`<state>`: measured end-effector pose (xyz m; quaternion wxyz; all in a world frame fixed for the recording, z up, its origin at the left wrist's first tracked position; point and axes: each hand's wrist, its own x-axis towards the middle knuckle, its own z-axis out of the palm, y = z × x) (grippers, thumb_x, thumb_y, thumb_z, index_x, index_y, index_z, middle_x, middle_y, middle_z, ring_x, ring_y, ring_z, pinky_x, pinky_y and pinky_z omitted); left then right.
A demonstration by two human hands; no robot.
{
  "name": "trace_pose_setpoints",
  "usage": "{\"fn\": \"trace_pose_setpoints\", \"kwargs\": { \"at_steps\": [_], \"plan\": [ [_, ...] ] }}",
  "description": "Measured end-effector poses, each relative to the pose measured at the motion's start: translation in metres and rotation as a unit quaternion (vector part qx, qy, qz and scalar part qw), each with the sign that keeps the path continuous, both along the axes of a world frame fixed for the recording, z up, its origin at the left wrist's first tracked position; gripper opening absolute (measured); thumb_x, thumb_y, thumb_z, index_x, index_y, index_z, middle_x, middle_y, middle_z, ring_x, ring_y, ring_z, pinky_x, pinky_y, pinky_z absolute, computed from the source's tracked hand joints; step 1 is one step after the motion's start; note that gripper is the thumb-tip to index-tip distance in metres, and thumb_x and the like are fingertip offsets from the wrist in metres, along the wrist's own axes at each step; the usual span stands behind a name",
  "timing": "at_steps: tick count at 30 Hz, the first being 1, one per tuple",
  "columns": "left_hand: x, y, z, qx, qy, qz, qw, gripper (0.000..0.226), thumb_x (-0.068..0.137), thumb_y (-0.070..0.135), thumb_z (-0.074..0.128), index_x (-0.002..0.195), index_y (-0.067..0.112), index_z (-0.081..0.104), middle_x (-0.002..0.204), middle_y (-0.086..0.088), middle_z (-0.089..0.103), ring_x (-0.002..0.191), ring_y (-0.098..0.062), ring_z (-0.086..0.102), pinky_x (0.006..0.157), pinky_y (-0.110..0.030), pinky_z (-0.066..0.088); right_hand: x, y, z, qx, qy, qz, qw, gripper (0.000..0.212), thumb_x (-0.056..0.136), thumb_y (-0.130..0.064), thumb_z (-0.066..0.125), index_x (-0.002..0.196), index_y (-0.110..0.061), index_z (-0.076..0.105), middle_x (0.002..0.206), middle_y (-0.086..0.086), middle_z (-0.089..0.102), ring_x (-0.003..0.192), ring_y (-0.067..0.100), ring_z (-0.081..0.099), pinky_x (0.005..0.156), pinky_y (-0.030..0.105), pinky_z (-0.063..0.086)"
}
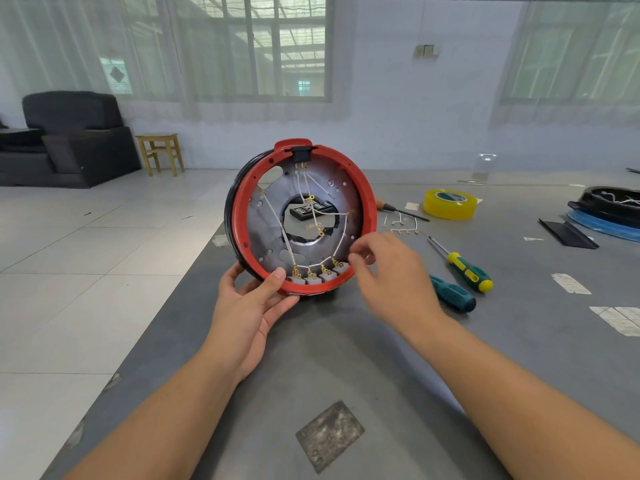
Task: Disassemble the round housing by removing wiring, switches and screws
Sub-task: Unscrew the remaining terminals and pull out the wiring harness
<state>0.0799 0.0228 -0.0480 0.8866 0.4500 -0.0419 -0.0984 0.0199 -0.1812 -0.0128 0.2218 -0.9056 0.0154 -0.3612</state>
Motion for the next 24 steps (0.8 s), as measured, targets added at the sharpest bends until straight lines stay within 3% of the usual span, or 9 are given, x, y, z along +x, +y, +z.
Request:
{"fn": "trace_pose_setpoints", "kwargs": {
  "at_steps": [4,10,19,22,24],
  "plan": [
    [0.000,0.000,-0.001,-0.001,-0.016,-0.012,1.000,0.078,0.075,0.010,0.084,0.141,0.021,0.044,0.122,-0.017,0.075,0.106,-0.040,0.075,0.083,-0.046,0.065,0.020,0.029,0.009,-0.013,0.051,0.106,0.993,0.016,0.097,-0.015,0.060,0.109,-0.017,0.071,0.104,-0.003,0.069,0.100,0.015,0.062,0.092,0.031,0.048],
    [0.001,0.000,-0.003,-0.002,-0.028,-0.016,0.999,0.081,0.073,0.010,0.085,0.142,0.022,0.044,0.118,-0.014,0.077,0.105,-0.040,0.076,0.081,-0.045,0.065,0.042,0.055,0.007,0.104,0.092,0.102,0.985,0.013,0.096,-0.025,0.067,0.105,-0.018,0.072,0.096,-0.005,0.072,0.087,0.011,0.067,0.085,0.038,0.056],
    [0.000,0.000,-0.002,-0.007,-0.026,-0.014,1.000,0.086,0.075,0.009,0.084,0.147,0.022,0.040,0.121,-0.015,0.076,0.106,-0.040,0.076,0.083,-0.047,0.065,0.046,0.060,-0.002,0.145,0.042,0.069,0.986,0.009,0.089,-0.027,0.075,0.088,-0.019,0.070,0.076,-0.009,0.069,0.074,0.008,0.066,0.076,0.037,0.058],
    [-0.001,0.001,-0.001,-0.005,-0.024,-0.016,1.000,0.082,0.076,0.009,0.083,0.146,0.022,0.041,0.123,-0.015,0.075,0.106,-0.040,0.076,0.084,-0.046,0.065,0.045,0.057,-0.001,0.174,0.039,0.076,0.981,0.014,0.087,-0.031,0.078,0.083,-0.021,0.069,0.076,-0.010,0.069,0.073,0.006,0.066,0.074,0.031,0.057],
    [-0.001,0.001,-0.001,-0.002,-0.020,-0.013,1.000,0.078,0.078,0.007,0.082,0.143,0.022,0.043,0.123,-0.015,0.075,0.105,-0.040,0.076,0.083,-0.045,0.065,0.045,0.054,0.001,0.198,0.024,0.084,0.976,0.013,0.087,-0.028,0.078,0.081,-0.021,0.069,0.074,-0.011,0.069,0.071,0.002,0.065,0.069,0.020,0.054]
  ]
}}
